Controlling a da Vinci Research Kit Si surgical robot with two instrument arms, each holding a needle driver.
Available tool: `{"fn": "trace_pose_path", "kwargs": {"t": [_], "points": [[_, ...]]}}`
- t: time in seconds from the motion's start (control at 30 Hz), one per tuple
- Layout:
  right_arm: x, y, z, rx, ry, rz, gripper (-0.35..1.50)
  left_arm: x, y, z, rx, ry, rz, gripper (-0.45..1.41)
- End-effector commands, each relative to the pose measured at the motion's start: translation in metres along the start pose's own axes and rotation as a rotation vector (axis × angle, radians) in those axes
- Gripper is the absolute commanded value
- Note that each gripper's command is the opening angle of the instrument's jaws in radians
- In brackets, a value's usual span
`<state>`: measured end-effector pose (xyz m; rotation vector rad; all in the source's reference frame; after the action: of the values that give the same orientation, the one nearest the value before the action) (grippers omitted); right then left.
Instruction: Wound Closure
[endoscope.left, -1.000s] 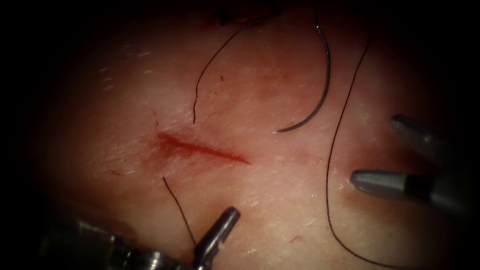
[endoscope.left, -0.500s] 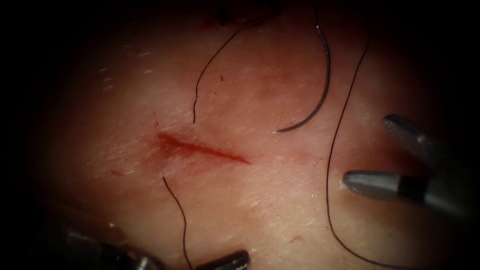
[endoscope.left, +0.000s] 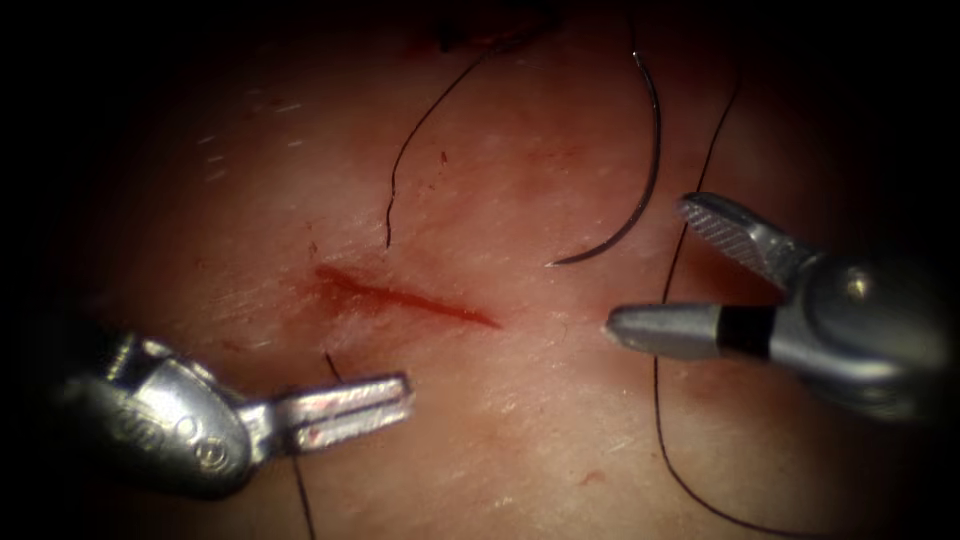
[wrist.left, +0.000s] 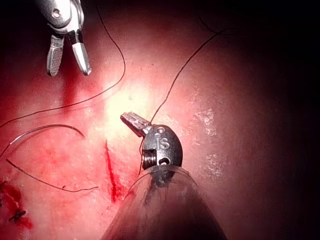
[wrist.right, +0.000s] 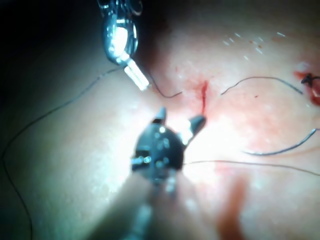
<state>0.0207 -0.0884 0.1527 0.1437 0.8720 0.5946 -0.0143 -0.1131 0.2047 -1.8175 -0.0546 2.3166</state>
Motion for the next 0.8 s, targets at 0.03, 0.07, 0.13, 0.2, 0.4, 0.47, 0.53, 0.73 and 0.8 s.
{"fn": "trace_pose_path", "kwargs": {"t": [0.03,0.07,0.13,0.2,0.4,0.47,0.53,0.73,0.8], "points": [[-0.0002,-0.0008,0.0024,0.027,0.013,-0.013,1.06,0.0001,0.0013,0.0005,-0.011,0.020,-0.015,-0.45],[-0.0003,-0.0007,0.0046,0.047,0.024,-0.033,1.05,-0.0001,0.0005,-0.0001,-0.023,0.052,-0.025,-0.45],[-0.0005,-0.0009,0.0068,0.058,0.033,-0.051,1.01,-0.0003,-0.0001,-0.0005,-0.032,0.079,-0.035,-0.45],[-0.0010,-0.0013,0.0096,0.063,0.054,-0.073,0.98,-0.0004,-0.0008,-0.0009,-0.045,0.110,-0.047,-0.45],[-0.0039,-0.0038,0.0181,0.108,0.073,-0.144,0.91,-0.0007,-0.0026,-0.0012,-0.071,0.178,-0.076,-0.45],[-0.0050,-0.0046,0.0205,0.117,0.074,-0.144,0.88,-0.0009,-0.0030,-0.0011,-0.074,0.194,-0.081,-0.45],[-0.0062,-0.0055,0.0230,0.133,0.076,-0.145,0.83,-0.0012,-0.0035,-0.0010,-0.076,0.209,-0.086,-0.45],[-0.0080,-0.0074,0.0274,0.185,0.078,-0.151,0.66,-0.0024,-0.0048,-0.0005,-0.081,0.229,-0.104,-0.45],[-0.0082,-0.0078,0.0280,0.196,0.077,-0.150,0.59,-0.0027,-0.0050,-0.0003,-0.084,0.230,-0.109,-0.45]]}}
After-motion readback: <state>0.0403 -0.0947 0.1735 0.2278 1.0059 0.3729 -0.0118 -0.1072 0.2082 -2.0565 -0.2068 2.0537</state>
